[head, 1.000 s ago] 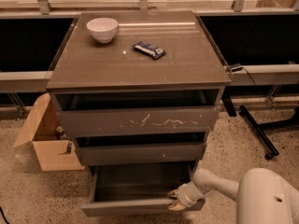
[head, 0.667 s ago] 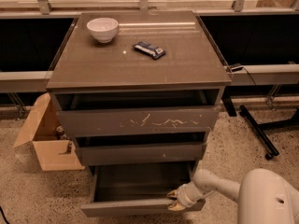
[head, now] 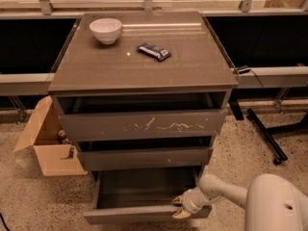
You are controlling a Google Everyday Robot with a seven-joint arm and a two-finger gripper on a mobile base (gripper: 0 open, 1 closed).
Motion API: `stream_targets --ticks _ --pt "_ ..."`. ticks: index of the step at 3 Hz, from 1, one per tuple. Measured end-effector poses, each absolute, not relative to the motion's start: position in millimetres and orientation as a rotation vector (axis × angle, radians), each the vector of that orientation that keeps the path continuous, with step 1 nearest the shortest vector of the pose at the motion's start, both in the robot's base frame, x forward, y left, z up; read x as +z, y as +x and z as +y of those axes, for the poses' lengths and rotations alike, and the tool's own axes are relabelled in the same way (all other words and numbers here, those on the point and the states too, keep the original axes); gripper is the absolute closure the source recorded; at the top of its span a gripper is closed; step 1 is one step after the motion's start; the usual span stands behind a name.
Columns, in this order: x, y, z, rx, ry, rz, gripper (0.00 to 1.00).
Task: Open bottom drawer
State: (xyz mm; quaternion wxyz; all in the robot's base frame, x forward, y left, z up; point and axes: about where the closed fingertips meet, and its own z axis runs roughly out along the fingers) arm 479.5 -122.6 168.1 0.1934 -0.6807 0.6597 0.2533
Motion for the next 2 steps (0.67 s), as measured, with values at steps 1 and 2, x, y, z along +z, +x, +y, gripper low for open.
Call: stream_targets --ticks 1,2 --pt "165 472 -119 0.75 -1.923 1.838 0.06" --pt "156 453 -106 0.84 -1.928 1.845 0.0"
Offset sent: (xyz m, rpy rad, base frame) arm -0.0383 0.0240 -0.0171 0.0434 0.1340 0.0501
